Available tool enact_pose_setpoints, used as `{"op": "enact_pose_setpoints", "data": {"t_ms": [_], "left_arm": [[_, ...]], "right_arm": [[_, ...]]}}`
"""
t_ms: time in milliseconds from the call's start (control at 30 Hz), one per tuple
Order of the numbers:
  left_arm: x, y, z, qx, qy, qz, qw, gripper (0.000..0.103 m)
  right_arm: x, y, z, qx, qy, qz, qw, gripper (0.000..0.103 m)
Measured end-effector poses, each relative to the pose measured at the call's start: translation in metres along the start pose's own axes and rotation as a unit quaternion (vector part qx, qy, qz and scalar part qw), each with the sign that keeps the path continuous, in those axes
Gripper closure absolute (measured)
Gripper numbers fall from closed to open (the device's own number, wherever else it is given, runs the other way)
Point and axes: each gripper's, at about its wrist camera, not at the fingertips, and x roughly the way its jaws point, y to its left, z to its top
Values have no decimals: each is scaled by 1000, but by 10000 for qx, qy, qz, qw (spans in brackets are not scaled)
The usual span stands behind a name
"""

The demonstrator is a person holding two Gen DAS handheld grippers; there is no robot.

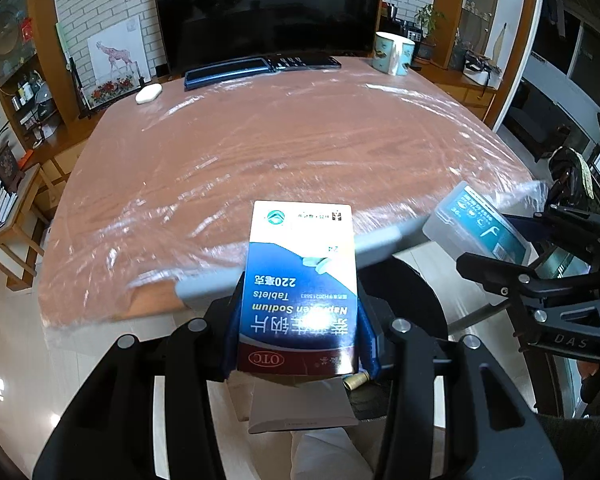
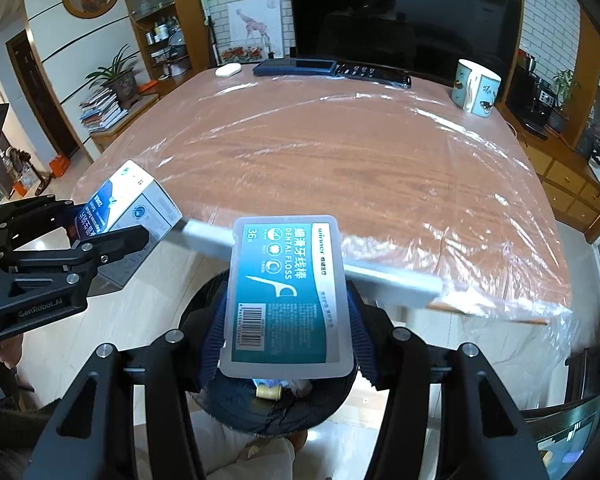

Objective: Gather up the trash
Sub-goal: 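Carry the Naproxen box and floss box in both tools over the wastebasket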

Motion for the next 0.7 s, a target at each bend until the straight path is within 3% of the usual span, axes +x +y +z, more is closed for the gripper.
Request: {"op": "enact_pose_setpoints", "data": {"t_ms": [700], "left_arm": [[11,-29,-39,306,421,-133,9986,56]], "right_arm": [[19,6,-46,-169,503,158,9985,49]]}}
